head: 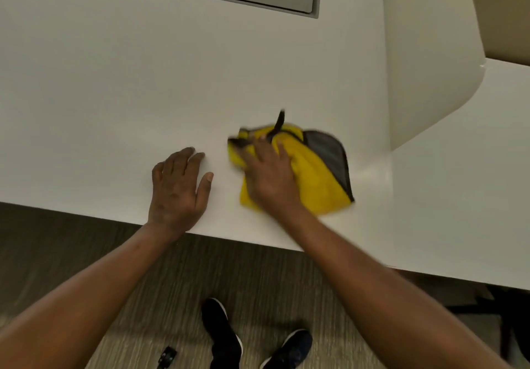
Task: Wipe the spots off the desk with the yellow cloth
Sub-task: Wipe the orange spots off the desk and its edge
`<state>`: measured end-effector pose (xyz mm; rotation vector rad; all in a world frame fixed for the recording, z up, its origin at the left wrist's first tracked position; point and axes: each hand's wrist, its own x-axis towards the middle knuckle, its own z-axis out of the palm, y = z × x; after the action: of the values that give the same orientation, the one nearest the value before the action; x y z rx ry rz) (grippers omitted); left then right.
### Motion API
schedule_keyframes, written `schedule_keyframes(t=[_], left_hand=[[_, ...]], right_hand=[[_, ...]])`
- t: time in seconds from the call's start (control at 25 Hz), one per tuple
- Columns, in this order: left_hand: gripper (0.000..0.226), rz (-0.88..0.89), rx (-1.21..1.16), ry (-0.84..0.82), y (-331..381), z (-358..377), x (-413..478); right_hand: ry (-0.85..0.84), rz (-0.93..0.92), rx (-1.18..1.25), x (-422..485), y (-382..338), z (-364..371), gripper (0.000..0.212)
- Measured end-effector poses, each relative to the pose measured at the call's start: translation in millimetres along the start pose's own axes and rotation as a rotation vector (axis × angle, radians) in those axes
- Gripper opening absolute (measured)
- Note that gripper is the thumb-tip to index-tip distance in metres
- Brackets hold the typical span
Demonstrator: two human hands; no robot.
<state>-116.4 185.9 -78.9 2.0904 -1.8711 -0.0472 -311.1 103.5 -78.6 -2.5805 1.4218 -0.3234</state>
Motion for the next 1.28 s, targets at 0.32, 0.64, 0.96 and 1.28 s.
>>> schedule_keyframes(t=[0.32, 0.64, 0.96, 1.28], left_hand=[[0.049, 0.000, 0.001, -0.028, 0, -1, 0], [0.049, 0.011, 0.000, -0.038, -3, 0, -1], [0.049, 0.045, -0.194, -0.063, -23, -16, -12], [0.051, -0.021, 0.011, -0.045, -121, -47, -3]], right_hand=[[0.070, 0.367, -0.044, 29, 135, -58, 0.053], [-0.017, -0.050, -0.009, -104, -4, -8, 0.053], [0.157, 0.710, -0.080, -115, 95, -59, 0.051], [0.083, 0.347, -0.036, -61, -29, -2, 0.053]])
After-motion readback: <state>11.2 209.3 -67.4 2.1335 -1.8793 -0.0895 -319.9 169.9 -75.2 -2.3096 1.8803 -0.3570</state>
